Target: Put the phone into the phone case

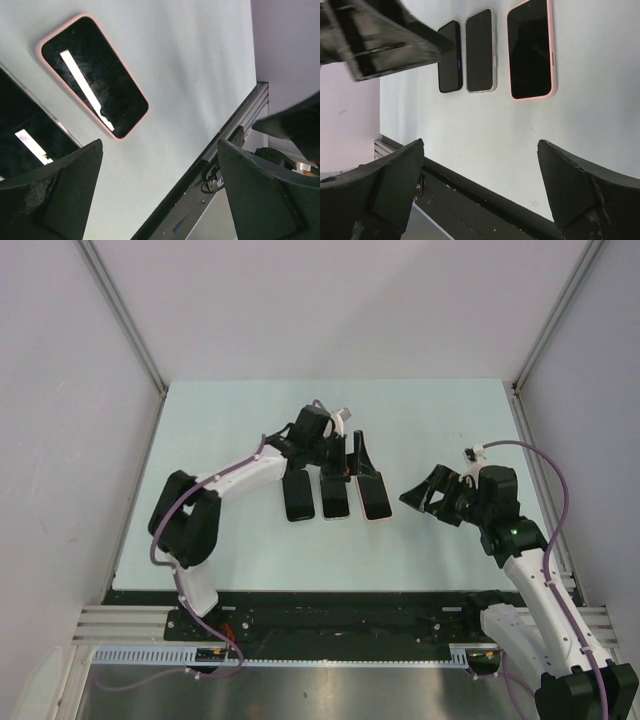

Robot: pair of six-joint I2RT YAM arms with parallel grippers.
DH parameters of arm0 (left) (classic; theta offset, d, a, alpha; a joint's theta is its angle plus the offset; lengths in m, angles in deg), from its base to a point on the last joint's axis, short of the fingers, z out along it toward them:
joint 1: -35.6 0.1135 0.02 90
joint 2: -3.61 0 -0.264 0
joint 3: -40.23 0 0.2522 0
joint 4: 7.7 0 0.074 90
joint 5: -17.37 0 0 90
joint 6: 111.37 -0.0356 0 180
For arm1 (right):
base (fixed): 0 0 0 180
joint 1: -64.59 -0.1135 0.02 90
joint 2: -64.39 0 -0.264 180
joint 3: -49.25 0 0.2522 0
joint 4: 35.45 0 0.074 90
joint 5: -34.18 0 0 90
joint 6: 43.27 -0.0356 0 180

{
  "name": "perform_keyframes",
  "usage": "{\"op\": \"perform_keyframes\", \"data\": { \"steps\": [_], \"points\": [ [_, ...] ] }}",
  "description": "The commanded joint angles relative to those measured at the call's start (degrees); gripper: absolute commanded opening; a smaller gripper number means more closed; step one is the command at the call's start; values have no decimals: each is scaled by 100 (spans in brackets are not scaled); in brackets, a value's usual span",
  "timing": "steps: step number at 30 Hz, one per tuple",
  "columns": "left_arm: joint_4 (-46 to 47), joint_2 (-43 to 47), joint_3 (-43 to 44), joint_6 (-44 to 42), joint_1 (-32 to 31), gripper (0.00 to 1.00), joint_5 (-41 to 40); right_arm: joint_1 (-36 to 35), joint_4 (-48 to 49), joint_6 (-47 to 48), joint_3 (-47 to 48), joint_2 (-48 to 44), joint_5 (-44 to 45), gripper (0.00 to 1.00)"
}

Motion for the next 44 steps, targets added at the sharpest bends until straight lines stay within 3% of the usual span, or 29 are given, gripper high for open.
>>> {"op": "perform_keyframes", "data": {
  "steps": [1, 8, 19, 29, 44],
  "points": [
    [-695, 903, 133, -600, -7, 100, -532, 26, 358, -19, 311, 57, -40, 100],
    [-987, 2379, -271, -1207, -7, 100, -840, 35, 543, -37, 566, 180, -277, 100],
    [-64, 4813, -2072, -1295, -7, 100, -1191, 44, 1219, -485, 628, 163, -374, 100],
    [-90, 5448, -2548, -1348, -7, 100, -1464, 35, 1282, -424, 628, 22, -366, 100],
    [-116, 5633, -2663, -1365, -7, 100, -1526, 44, 1203, -309, 619, -136, -304, 100]
  ]
}}
